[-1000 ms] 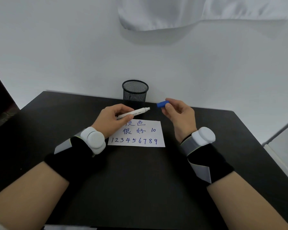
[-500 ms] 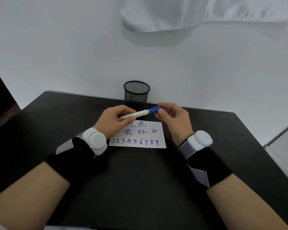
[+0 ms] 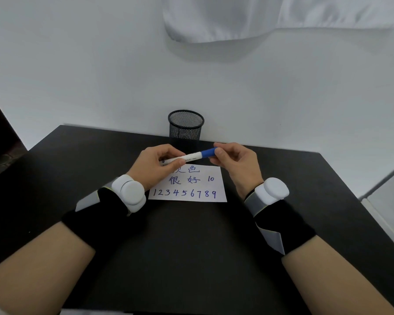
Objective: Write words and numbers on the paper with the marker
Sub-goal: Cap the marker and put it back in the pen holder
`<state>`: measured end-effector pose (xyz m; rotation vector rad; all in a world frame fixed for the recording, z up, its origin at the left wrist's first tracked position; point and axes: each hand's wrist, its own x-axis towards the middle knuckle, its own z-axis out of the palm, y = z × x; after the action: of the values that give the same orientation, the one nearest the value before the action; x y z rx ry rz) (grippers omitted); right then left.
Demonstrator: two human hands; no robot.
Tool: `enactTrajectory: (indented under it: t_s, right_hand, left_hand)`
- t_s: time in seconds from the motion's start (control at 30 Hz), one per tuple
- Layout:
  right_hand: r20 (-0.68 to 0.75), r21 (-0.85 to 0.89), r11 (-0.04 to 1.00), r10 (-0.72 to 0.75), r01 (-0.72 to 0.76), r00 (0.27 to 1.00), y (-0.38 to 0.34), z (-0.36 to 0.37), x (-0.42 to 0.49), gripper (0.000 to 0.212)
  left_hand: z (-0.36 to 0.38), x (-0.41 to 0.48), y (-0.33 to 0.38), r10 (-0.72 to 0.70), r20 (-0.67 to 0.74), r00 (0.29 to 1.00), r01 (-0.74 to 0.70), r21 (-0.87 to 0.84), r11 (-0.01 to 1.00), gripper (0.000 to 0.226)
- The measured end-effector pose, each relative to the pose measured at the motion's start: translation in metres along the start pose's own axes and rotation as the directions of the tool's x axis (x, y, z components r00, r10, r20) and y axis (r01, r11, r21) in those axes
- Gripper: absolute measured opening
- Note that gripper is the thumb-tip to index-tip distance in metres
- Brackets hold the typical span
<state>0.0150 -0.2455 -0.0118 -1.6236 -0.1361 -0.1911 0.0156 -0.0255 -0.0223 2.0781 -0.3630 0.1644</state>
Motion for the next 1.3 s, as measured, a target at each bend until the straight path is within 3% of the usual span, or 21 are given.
enactTrajectory:
  t_s: [1.03, 1.1, 1.2, 1.3]
  right_hand:
    - [-0.019, 0.055, 0.998, -0.029, 0.03, 0.999, -0.005, 0.01, -0.006, 0.011]
    - [-0.029, 0.107, 0.994, -0.001, 0.004, 1.0, -0.008, 0.013, -0.007, 0.01]
    - [-0.065, 0.336, 0.938, 0.119, -0.091, 0.991, -0.009, 0.018, -0.009, 0.015]
    - [-0.043, 0.375, 0.918, 0.157, -0.13, 0.987, -0.011, 0.018, -0.01, 0.012]
  left_hand:
    - [0.002, -0.007, 0.006, 0.01, -0.011, 1.0, -0.01, -0.025, 1.0, 0.016]
    - [0.0, -0.006, 0.009, 0.012, -0.009, 1.0, -0.012, -0.024, 1.0, 0.016]
    - [0.001, -0.007, 0.015, 0.002, 0.005, 1.0, -0.002, -0.044, 0.999, 0.016]
    - [0.003, -0.009, 0.022, -0.007, 0.028, 1.0, 0.009, -0.057, 0.998, 0.016]
